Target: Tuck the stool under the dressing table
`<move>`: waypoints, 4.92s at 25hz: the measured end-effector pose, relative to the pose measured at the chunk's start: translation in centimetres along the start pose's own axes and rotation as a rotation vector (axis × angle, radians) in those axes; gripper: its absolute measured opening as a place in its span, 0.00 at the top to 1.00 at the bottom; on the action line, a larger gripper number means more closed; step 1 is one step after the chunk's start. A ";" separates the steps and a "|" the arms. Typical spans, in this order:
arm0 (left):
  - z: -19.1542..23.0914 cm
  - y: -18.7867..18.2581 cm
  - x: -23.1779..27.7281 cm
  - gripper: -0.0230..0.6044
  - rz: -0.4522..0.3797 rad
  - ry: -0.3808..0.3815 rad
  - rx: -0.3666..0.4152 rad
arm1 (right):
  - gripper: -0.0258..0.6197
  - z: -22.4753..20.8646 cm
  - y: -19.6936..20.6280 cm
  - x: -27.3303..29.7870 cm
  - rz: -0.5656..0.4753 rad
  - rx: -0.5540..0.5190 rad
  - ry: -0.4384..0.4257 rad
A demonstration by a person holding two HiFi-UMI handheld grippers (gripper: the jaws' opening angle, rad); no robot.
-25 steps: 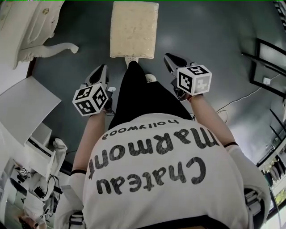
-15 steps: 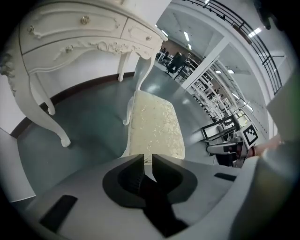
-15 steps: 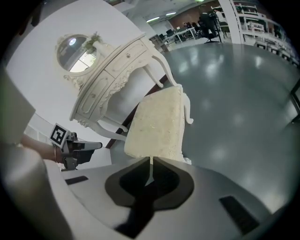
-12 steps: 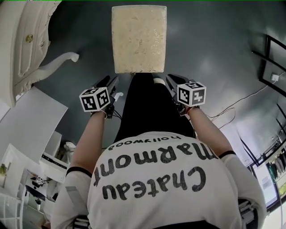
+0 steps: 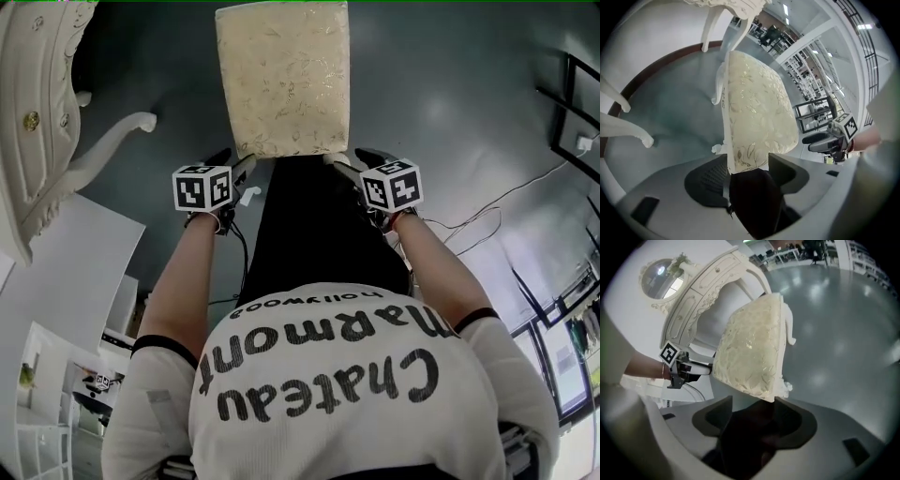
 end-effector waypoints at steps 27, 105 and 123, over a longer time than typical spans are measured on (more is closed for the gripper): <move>0.8 -2.9 1.9 0.55 0.075 0.032 0.212 | 0.72 0.6 -6.5 4.0 0.121 -0.036 0.246; 3.1 -22.0 3.9 0.59 -0.716 -0.516 -0.613 | 0.68 -1.0 -43.3 11.8 -0.065 -0.601 0.011; 7.7 -25.7 2.1 0.59 -0.826 -0.550 -0.627 | 0.68 2.5 -48.4 15.5 -0.120 -0.666 -0.004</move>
Point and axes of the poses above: the fingertips, and each gripper's own axes: x forward along the fingers, z to its left, y out of its underside, the point moved 7 cm from there along -x, backward along the fingers, and after that the axes turned 8 degrees about -z, right-handed, at the moved point
